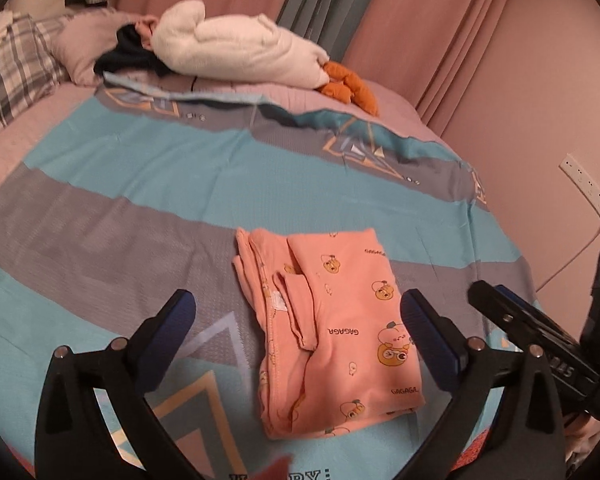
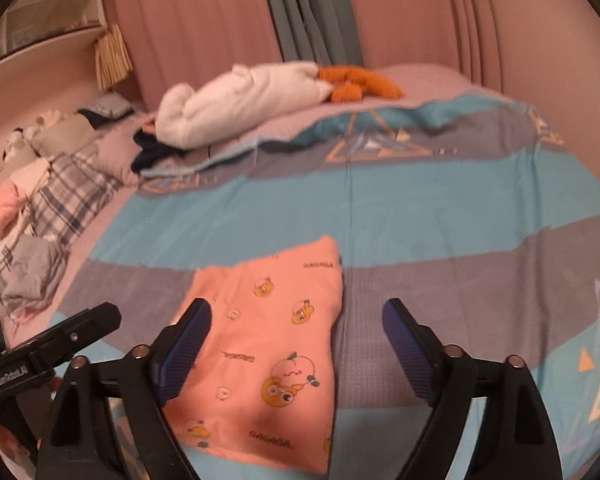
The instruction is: Fold small clothes
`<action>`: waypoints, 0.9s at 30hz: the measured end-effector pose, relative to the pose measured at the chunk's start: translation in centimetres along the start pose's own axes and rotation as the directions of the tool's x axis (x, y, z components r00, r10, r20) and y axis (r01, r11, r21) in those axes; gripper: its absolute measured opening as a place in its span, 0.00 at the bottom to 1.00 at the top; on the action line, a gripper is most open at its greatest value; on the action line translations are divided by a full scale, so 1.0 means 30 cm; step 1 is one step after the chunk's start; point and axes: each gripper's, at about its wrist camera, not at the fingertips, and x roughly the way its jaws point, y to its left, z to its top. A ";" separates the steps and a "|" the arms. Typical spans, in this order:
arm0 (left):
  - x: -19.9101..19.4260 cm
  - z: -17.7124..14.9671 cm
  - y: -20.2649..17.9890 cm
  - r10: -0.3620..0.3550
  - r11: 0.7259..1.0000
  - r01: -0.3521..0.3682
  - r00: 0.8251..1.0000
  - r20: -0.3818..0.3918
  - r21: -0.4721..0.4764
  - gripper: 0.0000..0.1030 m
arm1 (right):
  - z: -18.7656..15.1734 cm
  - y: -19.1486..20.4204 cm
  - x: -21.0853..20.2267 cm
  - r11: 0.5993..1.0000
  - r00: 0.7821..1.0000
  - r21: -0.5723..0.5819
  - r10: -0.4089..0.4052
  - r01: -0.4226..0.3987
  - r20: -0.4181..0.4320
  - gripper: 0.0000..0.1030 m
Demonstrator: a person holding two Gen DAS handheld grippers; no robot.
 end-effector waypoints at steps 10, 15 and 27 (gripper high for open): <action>-0.048 -0.040 -0.036 0.057 0.996 -0.058 0.998 0.017 0.066 1.00 | -0.044 0.035 -0.057 1.000 0.999 -0.004 -0.027 0.028 0.047 0.95; -0.028 -0.074 -0.050 0.096 0.990 -0.094 0.995 -0.019 0.101 1.00 | -0.066 0.039 -0.051 0.999 0.998 -0.012 -0.044 0.044 0.034 0.95; -0.034 -0.091 -0.055 0.121 0.988 -0.117 0.992 -0.033 0.104 1.00 | -0.088 0.040 -0.039 0.999 0.999 0.003 -0.035 0.035 -0.001 0.95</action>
